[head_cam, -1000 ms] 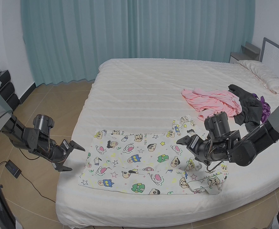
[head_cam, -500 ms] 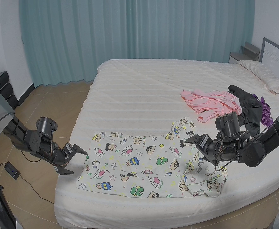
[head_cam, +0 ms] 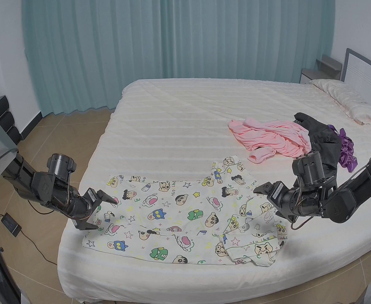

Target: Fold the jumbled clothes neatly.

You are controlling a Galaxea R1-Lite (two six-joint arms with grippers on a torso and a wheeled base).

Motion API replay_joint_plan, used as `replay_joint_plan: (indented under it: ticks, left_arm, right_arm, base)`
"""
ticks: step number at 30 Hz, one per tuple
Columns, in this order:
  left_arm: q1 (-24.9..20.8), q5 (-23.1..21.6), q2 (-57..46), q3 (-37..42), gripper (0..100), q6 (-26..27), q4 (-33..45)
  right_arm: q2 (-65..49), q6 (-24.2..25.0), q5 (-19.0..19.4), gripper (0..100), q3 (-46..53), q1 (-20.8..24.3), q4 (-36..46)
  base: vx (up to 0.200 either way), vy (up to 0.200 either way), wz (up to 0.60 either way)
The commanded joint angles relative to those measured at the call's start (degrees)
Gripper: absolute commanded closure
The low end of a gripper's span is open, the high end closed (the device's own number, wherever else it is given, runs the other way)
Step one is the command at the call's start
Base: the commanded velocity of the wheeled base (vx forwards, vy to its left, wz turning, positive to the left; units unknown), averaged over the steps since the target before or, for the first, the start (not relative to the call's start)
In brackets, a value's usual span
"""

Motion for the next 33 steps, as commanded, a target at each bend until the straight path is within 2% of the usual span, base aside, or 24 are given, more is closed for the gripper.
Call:
replay_joint_plan:
  ticks: [1,2,3,6,7,9,10,11,12,15,17,18,20,33]
  left_arm:
    - [2.97,-0.43,-1.49,0.14,0,9.99,-1.75]
    - [2.97,-0.43,-1.49,0.14,0,9.99,-1.75]
    - [5.08,-0.52,-0.61,0.14,0,19.14,-1.75]
    - [7.36,-0.61,2.64,-0.29,0,32.14,-1.40]
    - [7.54,-0.61,3.08,-0.29,0,33.64,-1.32]
    - [8.42,-0.43,5.63,-0.03,0,40.93,-1.32]
    - [8.42,-0.43,5.63,-0.03,0,40.93,-1.32]
    - [8.50,-0.52,6.95,0.23,0,45.06,-1.14]
    - [8.59,-0.61,7.30,0.58,0,46.56,-0.96]
    - [8.50,-1.40,8.00,2.52,0,50.07,-1.05]
    - [8.50,-1.49,8.00,2.61,0,50.34,-1.05]
    - [8.50,-1.66,9.32,2.78,0,53.94,-0.79]
    - [8.50,-1.66,9.67,3.04,0,54.91,-0.79]
    - [8.50,-1.57,9.85,3.92,0,55.08,-1.32]
  right_arm:
    - [-0.99,-0.50,0.01,0,1.89,0.09,-1.45]
    - [-0.99,-0.50,0.01,0,1.89,0.09,-1.45]
    - [-1.96,-1.20,0.10,0,2.95,0.09,-2.25]
    - [-3.10,-2.08,0.80,0,4.62,0.27,-2.68]
    - [-3.36,-2.17,0.98,0,4.79,0.27,-2.77]
    - [-4.07,-2.43,1.07,0,5.94,0.45,-2.77]
    - [-4.07,-2.43,1.07,0,5.94,0.45,-2.77]
    - [-4.16,-2.43,1.15,0,6.55,0.45,-2.77]
    - [-4.16,-2.43,1.15,0,6.82,0.45,-2.77]
    - [-4.07,-2.43,1.24,0,7.61,0.45,-2.77]
    - [-4.07,-2.43,1.24,0,7.61,0.53,-2.77]
    - [-4.07,-2.35,1.33,0,8.05,0.45,-2.77]
    - [-4.07,-2.35,1.33,0,8.13,0.45,-2.77]
    - [-3.80,-2.35,2.30,0,8.40,0.45,-2.86]
  base:
    - [0.000,0.000,0.00]
    - [0.000,0.000,0.00]
    - [0.000,0.000,0.00]
    - [0.000,0.000,0.00]
    - [0.000,0.000,0.00]
    - [0.000,0.000,0.00]
    - [0.000,0.000,0.00]
    - [0.000,0.000,0.00]
    - [0.000,0.000,0.00]
    - [0.000,0.000,0.00]
    - [0.000,0.000,0.00]
    - [0.000,0.000,0.00]
    - [0.000,0.000,0.00]
    - [0.000,0.000,0.00]
